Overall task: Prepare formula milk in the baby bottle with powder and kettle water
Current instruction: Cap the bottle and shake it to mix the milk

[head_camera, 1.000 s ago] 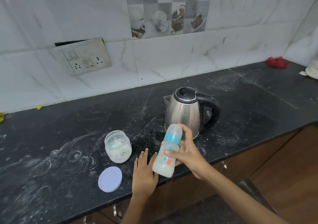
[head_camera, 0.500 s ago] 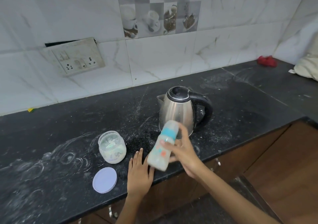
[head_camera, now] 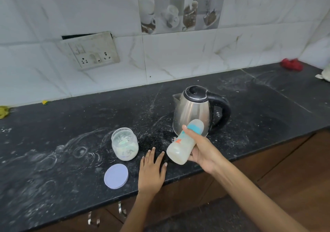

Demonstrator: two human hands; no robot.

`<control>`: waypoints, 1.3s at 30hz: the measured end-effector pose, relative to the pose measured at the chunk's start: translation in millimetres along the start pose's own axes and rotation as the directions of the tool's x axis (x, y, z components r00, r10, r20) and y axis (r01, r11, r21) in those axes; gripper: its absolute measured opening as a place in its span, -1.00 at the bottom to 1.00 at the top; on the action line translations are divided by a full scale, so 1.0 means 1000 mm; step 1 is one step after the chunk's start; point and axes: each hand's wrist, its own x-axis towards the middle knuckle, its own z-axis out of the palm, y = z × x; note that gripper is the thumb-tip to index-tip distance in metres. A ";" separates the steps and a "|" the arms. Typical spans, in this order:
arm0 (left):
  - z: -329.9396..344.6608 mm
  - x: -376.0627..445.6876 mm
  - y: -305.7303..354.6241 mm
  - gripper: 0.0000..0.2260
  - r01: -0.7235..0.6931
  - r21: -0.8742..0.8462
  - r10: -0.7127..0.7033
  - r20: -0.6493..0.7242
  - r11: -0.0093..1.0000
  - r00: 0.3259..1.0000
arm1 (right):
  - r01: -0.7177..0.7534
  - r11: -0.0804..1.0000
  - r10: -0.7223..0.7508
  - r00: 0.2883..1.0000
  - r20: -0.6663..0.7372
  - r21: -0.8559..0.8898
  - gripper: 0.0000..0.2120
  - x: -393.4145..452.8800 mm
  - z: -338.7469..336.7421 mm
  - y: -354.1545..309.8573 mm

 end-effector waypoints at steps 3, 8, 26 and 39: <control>-0.002 -0.001 0.000 -0.51 0.008 -0.009 -0.008 0.020 1.000 1.000 | 0.027 0.999 -0.027 1.000 0.005 -0.021 -0.52 0.003 -0.003 0.000; -0.003 -0.001 0.000 -0.48 0.008 -0.018 -0.007 0.031 1.000 1.000 | 0.170 0.959 -0.147 0.982 0.116 -0.228 -0.30 0.002 -0.009 -0.004; 0.000 0.000 -0.005 -0.56 -0.006 -0.048 0.007 0.020 0.999 1.000 | 0.351 0.924 -0.366 0.927 0.079 0.152 -0.35 0.007 -0.013 0.007; -0.001 -0.001 -0.002 -0.56 -0.022 -0.067 0.024 0.021 0.998 1.000 | 0.308 0.951 -0.302 0.921 0.246 0.014 -0.37 0.008 -0.011 0.008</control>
